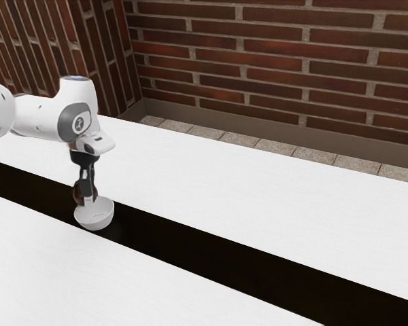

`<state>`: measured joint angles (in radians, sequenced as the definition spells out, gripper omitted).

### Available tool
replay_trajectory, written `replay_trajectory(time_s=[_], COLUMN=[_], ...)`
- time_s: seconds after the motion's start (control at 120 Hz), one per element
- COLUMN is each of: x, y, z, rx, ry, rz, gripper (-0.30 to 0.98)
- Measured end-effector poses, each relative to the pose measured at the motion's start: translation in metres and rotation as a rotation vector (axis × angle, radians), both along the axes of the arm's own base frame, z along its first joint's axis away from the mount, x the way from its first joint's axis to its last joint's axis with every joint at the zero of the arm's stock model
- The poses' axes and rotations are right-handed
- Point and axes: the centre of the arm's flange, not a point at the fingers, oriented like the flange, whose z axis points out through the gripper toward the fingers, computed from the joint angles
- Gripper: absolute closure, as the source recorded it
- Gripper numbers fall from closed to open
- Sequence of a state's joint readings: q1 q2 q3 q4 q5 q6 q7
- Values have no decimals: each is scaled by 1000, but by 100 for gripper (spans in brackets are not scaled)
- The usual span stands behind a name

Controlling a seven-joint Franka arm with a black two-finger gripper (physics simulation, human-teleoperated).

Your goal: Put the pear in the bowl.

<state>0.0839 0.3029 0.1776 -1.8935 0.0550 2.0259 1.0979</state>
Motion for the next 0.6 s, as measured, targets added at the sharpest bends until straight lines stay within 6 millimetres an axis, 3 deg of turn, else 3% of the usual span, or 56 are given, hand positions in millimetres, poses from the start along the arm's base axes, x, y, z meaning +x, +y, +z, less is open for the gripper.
replay_trajectory(time_s=[0.1,0.217,0.333,0.533,0.6], x=[16,18,17,16,8], y=[13,15,14,9,4], z=[-16,-22,-25,-23,-9], rx=[7,4,-4,-18,-25], ry=[9,16,23,26,14], rz=[6,3,-1,-12,-16], gripper=[41,40,25,10,7])
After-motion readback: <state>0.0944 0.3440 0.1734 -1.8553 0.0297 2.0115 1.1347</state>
